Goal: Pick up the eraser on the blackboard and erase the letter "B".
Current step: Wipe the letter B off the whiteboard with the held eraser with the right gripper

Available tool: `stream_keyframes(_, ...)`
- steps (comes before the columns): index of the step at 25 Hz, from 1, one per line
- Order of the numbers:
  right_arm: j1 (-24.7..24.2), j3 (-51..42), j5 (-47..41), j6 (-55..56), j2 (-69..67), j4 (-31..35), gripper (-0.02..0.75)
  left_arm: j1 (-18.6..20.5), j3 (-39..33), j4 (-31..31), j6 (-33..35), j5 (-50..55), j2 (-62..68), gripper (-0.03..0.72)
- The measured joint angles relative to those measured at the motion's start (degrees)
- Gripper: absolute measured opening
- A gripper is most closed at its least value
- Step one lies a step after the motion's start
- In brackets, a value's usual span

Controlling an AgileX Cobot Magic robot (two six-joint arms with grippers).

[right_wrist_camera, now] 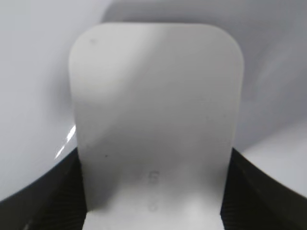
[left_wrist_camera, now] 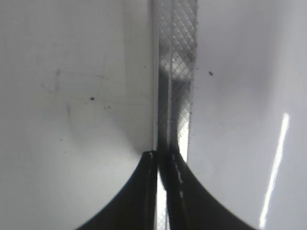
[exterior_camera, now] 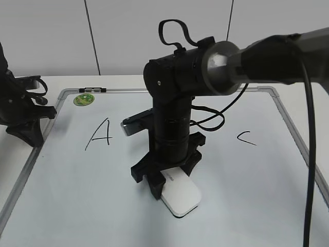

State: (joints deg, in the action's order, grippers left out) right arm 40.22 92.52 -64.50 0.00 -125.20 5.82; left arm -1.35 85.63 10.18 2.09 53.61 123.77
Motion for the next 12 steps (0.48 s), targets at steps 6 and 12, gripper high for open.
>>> stream_keyframes(6,1.05,0.0,0.21,0.77,0.0,0.34,0.521,0.0,0.0,0.0,0.0,0.0,0.0,0.02)
stream_keyframes(12,1.46,0.0,0.45,3.03,0.0,-1.12,0.521,0.0,0.0,-0.18,0.0,0.0,0.0,0.02)
